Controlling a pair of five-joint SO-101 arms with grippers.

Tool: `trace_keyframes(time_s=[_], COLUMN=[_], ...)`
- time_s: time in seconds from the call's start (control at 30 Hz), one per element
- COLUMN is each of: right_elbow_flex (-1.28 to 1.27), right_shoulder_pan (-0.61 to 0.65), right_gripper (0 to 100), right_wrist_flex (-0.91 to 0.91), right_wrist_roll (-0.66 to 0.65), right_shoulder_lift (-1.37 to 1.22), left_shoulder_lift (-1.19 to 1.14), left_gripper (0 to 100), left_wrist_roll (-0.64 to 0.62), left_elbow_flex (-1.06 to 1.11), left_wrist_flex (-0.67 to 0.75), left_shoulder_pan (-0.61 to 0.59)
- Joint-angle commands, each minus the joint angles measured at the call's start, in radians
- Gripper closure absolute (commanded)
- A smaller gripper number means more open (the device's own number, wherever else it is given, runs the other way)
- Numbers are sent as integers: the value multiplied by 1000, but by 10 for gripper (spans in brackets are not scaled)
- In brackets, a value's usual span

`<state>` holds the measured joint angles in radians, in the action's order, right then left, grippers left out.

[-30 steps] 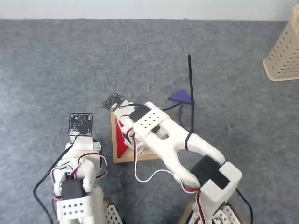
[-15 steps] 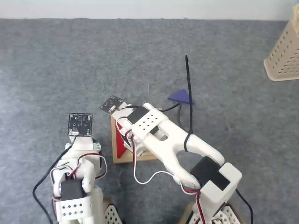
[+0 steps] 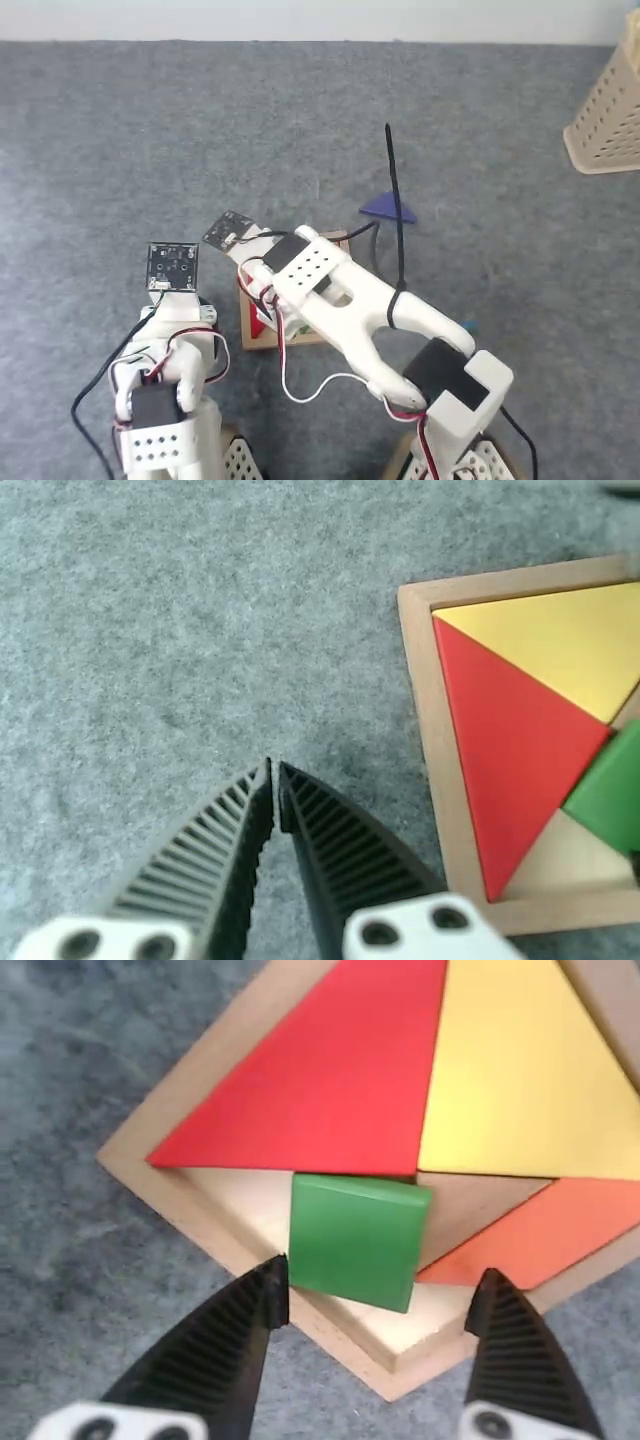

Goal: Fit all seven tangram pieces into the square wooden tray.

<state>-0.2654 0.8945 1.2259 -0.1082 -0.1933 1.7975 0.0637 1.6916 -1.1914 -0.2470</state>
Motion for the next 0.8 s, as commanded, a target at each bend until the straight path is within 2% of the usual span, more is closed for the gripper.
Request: trace_keyframes(time_s=[0.0, 0.17, 0.37, 0.77], right_elbow_flex=[51, 5, -155, -94], right_shoulder_pan=[-54, -120, -150, -147], right_gripper=[784, 847, 996, 991], right_wrist_flex=[24, 42, -128, -147], right_wrist_roll=[8, 8, -11, -34], right_shoulder_lift=[97, 260, 315, 110], left_shoulder_lift=[8, 8, 8, 8], left_gripper=[988, 988, 988, 988], left_wrist_roll=[5, 5, 5, 5], left_elbow_flex=[-5, -5, -5, -5], left_wrist_flex=[-2, -2, -2, -2], left_shoulder_pan=[-3, -3, -3, -3])
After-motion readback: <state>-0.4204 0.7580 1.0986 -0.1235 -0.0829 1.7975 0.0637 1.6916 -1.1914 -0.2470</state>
